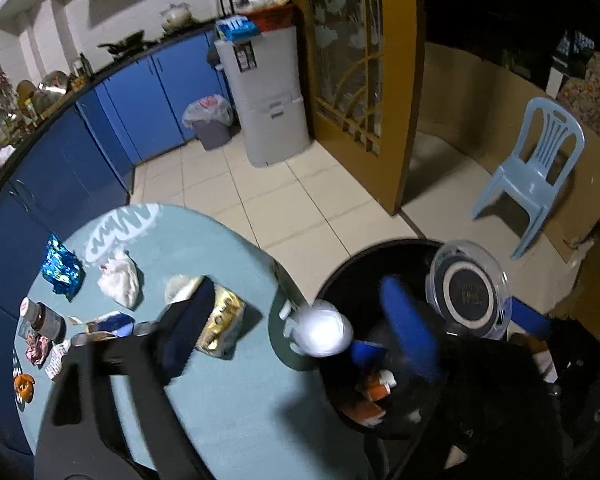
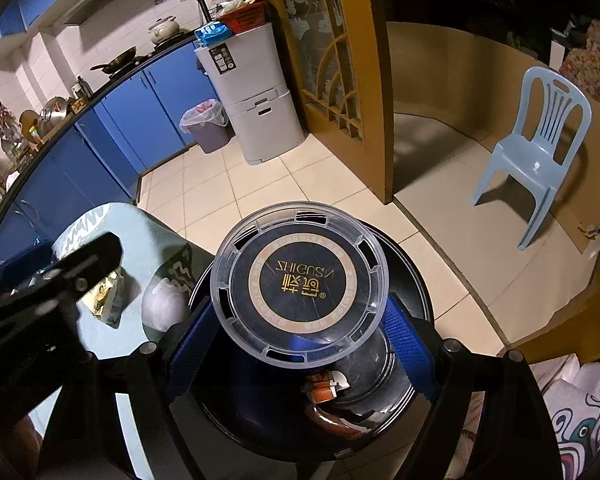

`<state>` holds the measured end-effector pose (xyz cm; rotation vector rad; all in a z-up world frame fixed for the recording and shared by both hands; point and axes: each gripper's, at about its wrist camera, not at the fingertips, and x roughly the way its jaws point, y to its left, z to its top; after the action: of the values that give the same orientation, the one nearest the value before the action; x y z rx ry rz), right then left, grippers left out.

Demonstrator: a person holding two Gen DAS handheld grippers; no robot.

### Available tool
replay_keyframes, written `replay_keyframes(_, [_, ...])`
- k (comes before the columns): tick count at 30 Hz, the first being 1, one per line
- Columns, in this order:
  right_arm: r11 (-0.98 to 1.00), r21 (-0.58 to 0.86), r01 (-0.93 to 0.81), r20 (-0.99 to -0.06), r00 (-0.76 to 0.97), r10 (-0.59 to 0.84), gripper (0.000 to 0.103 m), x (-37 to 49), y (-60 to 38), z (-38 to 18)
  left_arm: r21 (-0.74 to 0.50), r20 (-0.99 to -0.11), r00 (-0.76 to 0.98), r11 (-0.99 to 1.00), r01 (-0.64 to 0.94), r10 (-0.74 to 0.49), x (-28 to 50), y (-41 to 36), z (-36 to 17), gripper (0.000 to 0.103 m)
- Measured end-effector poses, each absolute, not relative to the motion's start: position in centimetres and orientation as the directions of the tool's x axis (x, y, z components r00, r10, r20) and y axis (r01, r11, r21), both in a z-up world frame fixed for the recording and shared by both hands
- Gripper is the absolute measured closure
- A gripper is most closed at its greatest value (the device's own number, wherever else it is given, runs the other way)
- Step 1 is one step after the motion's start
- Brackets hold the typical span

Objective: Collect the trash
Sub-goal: 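Carry the clear lid and white cap over the black bin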

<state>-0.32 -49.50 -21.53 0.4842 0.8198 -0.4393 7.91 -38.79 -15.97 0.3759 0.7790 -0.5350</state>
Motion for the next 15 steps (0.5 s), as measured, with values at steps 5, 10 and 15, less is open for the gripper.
replay_keyframes(5, [0.804, 0.236, 0.546, -0.775, 0.604, -0.183, 0.023, -0.35, -49.62, -21.63, 0.128, -0.74, 0.598, 0.808, 0.575, -0.308, 7.99, -38.69, -15.75, 0.015])
replay_keyframes(10, [0.805, 0.238, 0.543, -0.776, 0.605, -0.179, 0.023, -0.3, -49.55, -21.7, 0.129, -0.747, 0.596, 0.816, 0.563, -0.294, 8.25, -38.37, -15.98, 0.015])
replay_keyframes(15, [0.807, 0.24, 0.539, -0.776, 0.606, -0.174, 0.022, -0.3, -49.34, -21.86, 0.128, -0.747, 0.598, 0.821, 0.557, -0.289, 8.26, -38.08, -15.94, 0.015])
